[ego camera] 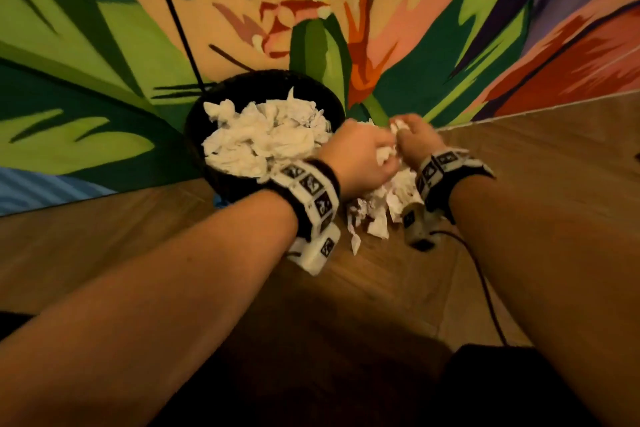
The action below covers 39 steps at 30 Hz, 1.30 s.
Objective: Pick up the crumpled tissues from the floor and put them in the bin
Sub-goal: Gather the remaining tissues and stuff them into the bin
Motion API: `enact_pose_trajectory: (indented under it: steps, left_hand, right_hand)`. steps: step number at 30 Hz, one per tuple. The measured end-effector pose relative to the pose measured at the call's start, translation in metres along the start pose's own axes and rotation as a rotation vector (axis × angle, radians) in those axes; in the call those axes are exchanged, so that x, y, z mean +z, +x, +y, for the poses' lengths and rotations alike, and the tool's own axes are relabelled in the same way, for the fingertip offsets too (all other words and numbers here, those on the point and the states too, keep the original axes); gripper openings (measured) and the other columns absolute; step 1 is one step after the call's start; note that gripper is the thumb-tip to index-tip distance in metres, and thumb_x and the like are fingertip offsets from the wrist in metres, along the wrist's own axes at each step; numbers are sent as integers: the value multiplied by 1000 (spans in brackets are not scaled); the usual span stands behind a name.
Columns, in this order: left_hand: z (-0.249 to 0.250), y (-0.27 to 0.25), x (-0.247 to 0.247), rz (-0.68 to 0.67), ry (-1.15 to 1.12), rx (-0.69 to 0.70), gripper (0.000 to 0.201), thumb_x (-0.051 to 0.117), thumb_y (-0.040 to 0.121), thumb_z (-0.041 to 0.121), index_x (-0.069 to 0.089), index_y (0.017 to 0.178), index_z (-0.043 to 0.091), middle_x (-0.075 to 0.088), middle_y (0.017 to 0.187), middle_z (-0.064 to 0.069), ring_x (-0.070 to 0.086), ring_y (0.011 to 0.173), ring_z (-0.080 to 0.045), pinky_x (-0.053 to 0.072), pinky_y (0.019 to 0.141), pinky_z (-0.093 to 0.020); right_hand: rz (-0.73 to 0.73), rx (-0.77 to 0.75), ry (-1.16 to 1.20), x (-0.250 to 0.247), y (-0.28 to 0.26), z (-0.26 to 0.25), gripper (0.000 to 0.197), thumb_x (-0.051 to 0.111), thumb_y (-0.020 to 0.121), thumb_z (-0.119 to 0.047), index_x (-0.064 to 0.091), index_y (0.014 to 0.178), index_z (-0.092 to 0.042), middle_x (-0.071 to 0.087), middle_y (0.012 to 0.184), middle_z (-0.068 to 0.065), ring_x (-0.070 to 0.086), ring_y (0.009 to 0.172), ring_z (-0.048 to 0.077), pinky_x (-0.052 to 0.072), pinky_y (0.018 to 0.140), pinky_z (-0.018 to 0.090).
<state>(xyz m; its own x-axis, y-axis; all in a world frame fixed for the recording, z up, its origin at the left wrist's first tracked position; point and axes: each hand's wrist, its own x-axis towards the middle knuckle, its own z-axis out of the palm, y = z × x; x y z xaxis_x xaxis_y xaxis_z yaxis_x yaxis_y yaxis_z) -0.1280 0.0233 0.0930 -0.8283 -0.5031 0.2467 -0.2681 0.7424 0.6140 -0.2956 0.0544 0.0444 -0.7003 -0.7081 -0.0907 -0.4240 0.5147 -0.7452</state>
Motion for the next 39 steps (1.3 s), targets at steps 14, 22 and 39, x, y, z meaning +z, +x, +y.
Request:
enact_pose_trajectory:
  steps: [14,22,39]
  left_hand:
    - [-88,-14,-134,39,244,-393,25,31,102,24,47,102,5,55,90,-16,51,80,-32,33,62,-36]
    - [-117,-31,-100,-75,349,-385,20,65,91,21,55,104,11,46,119,-6,52,89,-22,42,82,-33]
    - [-110,-32,-88,-418,472,-641,52,43,92,48,66,100,2,64,102,-21,52,80,-27,36,64,-32]
  right_hand:
    - [2,-437,345,49,-41,-109,23,74,80,-9,64,85,-30,67,87,-10,64,81,5,50,74,16]
    - [-153,-575,-183,60,-55,-88,17,67,79,-22,73,95,-25,63,96,-3,60,87,14,50,83,29]
    - [-298,-719,-667,82,-64,-76,54,30,95,-54,75,88,-25,50,111,-5,42,104,18,31,94,37]
